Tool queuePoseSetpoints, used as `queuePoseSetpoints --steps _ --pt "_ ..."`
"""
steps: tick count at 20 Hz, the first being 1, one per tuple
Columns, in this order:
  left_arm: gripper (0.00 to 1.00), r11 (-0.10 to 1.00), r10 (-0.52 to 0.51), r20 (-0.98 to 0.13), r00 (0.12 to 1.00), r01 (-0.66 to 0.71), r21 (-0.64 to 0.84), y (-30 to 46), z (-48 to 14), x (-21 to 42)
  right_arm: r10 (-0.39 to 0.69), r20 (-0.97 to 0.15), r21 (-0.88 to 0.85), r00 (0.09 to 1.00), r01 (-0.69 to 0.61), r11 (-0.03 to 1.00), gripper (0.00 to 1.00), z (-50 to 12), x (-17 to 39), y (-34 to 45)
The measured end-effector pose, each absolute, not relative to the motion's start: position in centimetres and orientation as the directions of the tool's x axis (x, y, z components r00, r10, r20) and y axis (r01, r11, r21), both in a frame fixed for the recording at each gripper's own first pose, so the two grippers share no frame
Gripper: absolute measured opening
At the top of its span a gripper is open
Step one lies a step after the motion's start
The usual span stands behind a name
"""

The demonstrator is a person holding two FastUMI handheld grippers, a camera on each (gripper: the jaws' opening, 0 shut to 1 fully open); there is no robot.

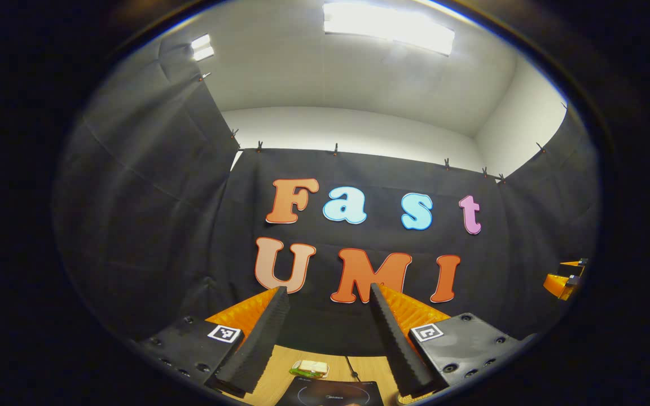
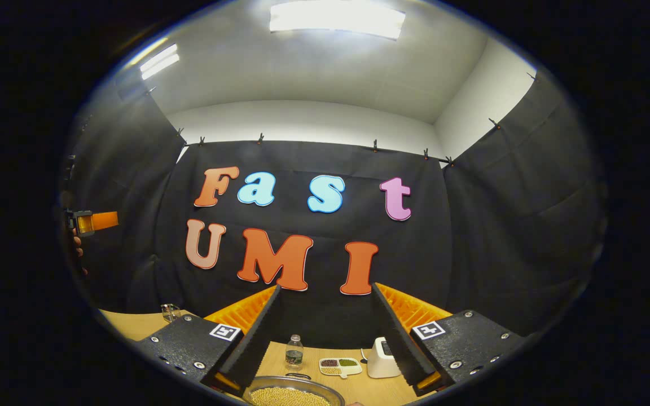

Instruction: First push the handle of the pot to place it horizontally, then grasp the pot with both hands and set it on the induction cooktop.

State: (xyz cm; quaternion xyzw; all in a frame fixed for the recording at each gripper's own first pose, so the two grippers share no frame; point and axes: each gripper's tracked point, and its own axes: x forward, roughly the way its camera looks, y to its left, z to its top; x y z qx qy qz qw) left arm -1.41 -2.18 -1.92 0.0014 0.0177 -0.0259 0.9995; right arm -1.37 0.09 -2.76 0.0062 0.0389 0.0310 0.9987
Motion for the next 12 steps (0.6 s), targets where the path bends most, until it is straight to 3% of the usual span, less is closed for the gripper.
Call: queuePoseSetpoints --steps 12 --pt "0.95 0.999 -0.044 -0.058 0.997 0.046 0.024 -2.1 -3.3 -1.2 0.16 -0.341 0.069 0.926 -0.145 0.987 0.94 -12.8 -2.6 3.1"
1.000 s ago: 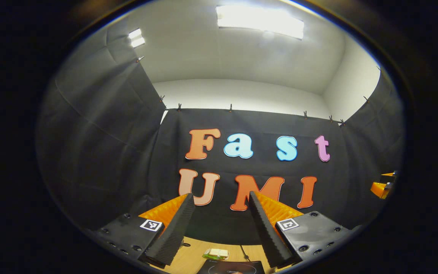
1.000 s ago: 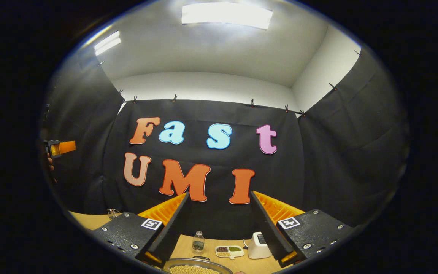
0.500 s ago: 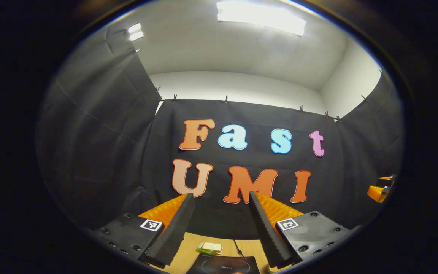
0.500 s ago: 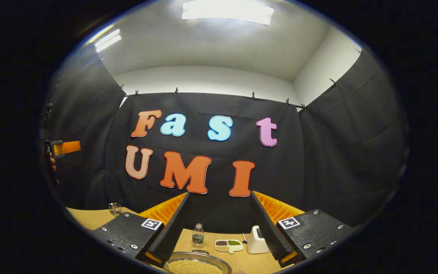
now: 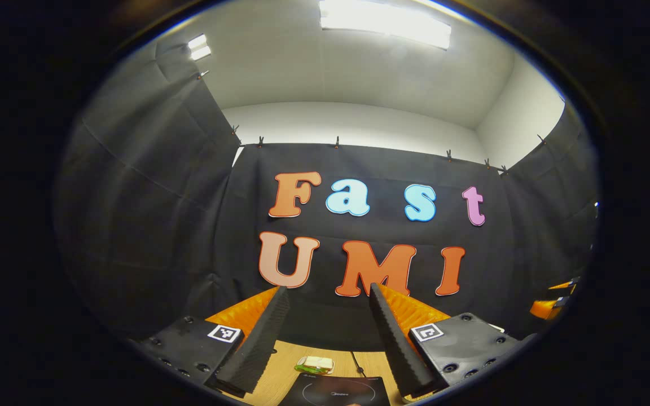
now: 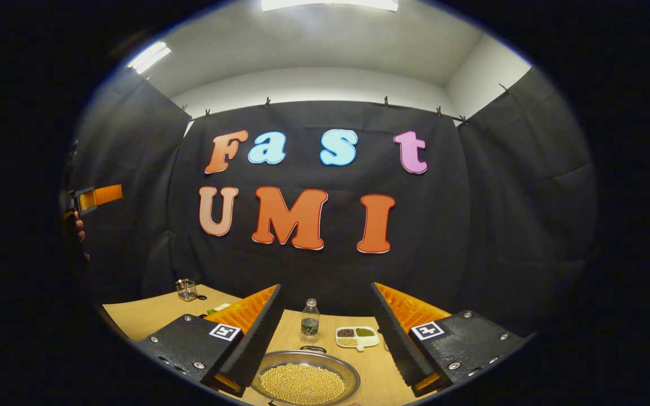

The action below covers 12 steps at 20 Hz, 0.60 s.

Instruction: First push the handle of the pot to place it horizontally, then grasp the pot with both hands and set it on the induction cooktop.

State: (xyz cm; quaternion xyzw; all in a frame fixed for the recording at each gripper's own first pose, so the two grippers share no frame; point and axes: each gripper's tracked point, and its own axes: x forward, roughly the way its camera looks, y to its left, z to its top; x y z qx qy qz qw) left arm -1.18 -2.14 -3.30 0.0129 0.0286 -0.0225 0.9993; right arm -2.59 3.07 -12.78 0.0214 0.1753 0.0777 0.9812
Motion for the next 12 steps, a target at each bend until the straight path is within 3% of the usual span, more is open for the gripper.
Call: queuePoseSetpoints --steps 6,12 --pt "0.95 0.998 -0.035 -0.063 0.997 0.038 0.043 -2.1 -3.9 -0.9 0.269 -0.528 0.118 0.806 -0.245 0.962 0.91 -19.1 -4.9 7.4" --pt "0.95 0.999 -0.001 -0.108 0.994 0.007 0.051 -0.4 -5.9 -0.8 0.36 -0.7 0.191 0.617 -0.324 0.927 0.8 -26.1 -8.7 10.7"
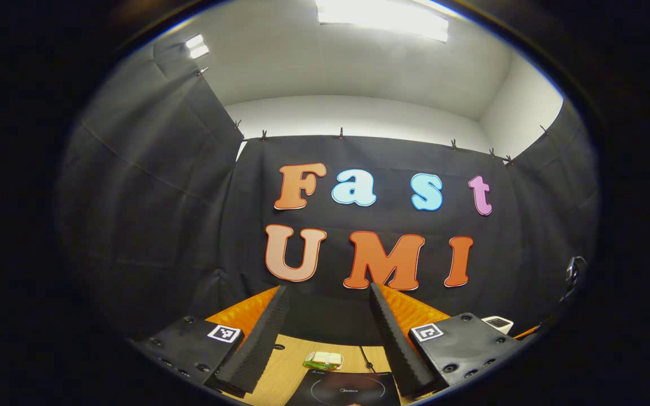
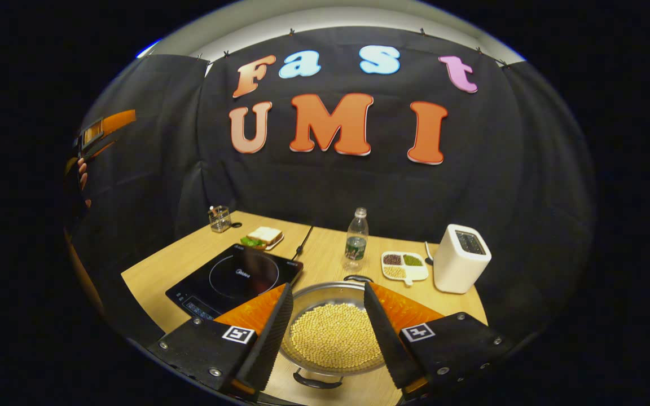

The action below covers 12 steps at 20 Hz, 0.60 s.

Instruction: First push the handle of the pot to place it horizontally, then grasp the pot with both hands and set it on the induction cooktop.

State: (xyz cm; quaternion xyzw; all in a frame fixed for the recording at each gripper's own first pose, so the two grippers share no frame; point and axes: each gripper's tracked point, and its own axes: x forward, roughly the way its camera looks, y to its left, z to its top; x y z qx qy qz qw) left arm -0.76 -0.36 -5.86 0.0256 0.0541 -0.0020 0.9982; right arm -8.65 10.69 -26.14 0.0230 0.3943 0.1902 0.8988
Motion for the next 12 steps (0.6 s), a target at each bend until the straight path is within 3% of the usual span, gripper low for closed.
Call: queuePoseSetpoints --steps 6,7,9,12 --pt "0.95 0.998 0.022 -0.141 0.99 -0.014 0.059 0.5 -7.2 -0.3 0.475 -0.799 0.394 0.369 -0.276 0.877 0.53 -29.7 -13.4 13.7" --pt "0.95 0.998 0.019 -0.15 0.989 -0.01 0.056 0.5 -7.4 -0.3 0.505 -0.801 0.441 0.322 -0.252 0.861 0.37 -30.0 -14.6 14.2" --pt "0.94 0.998 0.018 -0.159 0.987 -0.009 0.054 0.6 -7.7 -0.3 0.525 -0.809 0.479 0.265 -0.22 0.85 0.22 -30.6 -15.2 14.8" --pt "0.94 0.998 0.03 -0.165 0.986 -0.019 0.067 0.8 -7.9 -0.4 0.512 -0.832 0.47 0.216 -0.218 0.855 0.13 -32.2 -16.1 15.3"
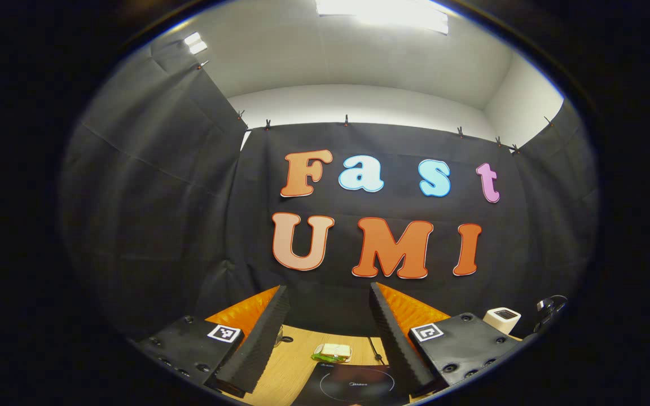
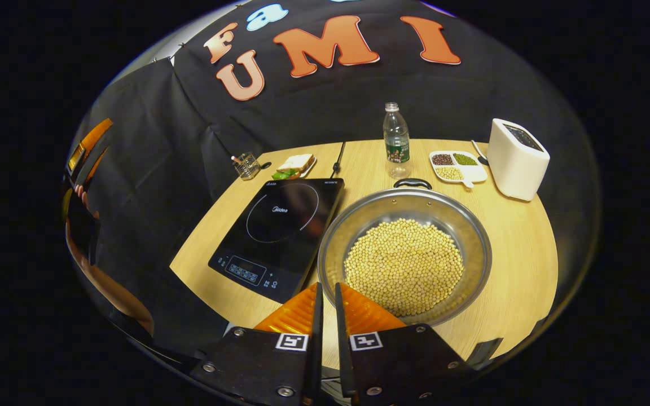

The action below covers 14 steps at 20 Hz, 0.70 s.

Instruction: First push the handle of the pot to place it horizontally, then grasp the pot with both hands and set it on the induction cooktop.

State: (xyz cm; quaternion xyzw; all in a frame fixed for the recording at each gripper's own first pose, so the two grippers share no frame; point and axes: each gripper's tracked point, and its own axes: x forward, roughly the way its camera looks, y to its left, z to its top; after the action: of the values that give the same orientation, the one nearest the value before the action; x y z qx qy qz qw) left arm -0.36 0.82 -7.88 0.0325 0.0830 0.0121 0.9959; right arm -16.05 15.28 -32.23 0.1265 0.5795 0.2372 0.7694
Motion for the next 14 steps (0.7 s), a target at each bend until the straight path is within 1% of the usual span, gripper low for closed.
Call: queuePoseSetpoints --steps 1,2,3,5,9,12,14 --pt "0.94 0.997 0.029 -0.166 0.986 -0.018 0.069 0.8 -7.9 -0.4 0.497 -0.841 0.457 0.212 -0.212 0.864 0.1 -32.8 -16.2 15.1" --pt "0.94 0.997 0.028 -0.168 0.985 -0.016 0.071 0.8 -7.9 -0.4 0.486 -0.855 0.451 0.182 -0.204 0.869 0.08 -33.8 -16.7 14.9" --pt "0.94 0.997 0.029 -0.169 0.985 -0.016 0.076 0.9 -8.0 -0.4 0.493 -0.856 0.466 0.155 -0.179 0.866 0.04 -34.3 -17.6 15.2" --pt "0.94 0.996 0.035 -0.173 0.984 -0.02 0.085 0.9 -8.3 -0.4 0.527 -0.843 0.511 0.102 -0.153 0.846 0.0 -34.4 -18.8 16.3" --pt "0.94 0.996 0.036 -0.189 0.981 -0.019 0.09 0.8 -8.5 -0.6 0.558 -0.829 0.546 0.039 -0.157 0.823 0.0 -34.4 -20.2 17.2" --pt "0.95 0.996 0.034 -0.196 0.98 -0.017 0.088 0.7 -8.4 -0.8 0.552 -0.833 0.549 -0.022 -0.138 0.824 0.0 -35.7 -21.8 17.1" --pt "0.94 0.995 0.039 -0.201 0.979 -0.019 0.099 0.6 -8.6 -0.8 0.547 -0.836 0.549 -0.045 -0.114 0.828 0.0 -36.8 -22.1 17.1"
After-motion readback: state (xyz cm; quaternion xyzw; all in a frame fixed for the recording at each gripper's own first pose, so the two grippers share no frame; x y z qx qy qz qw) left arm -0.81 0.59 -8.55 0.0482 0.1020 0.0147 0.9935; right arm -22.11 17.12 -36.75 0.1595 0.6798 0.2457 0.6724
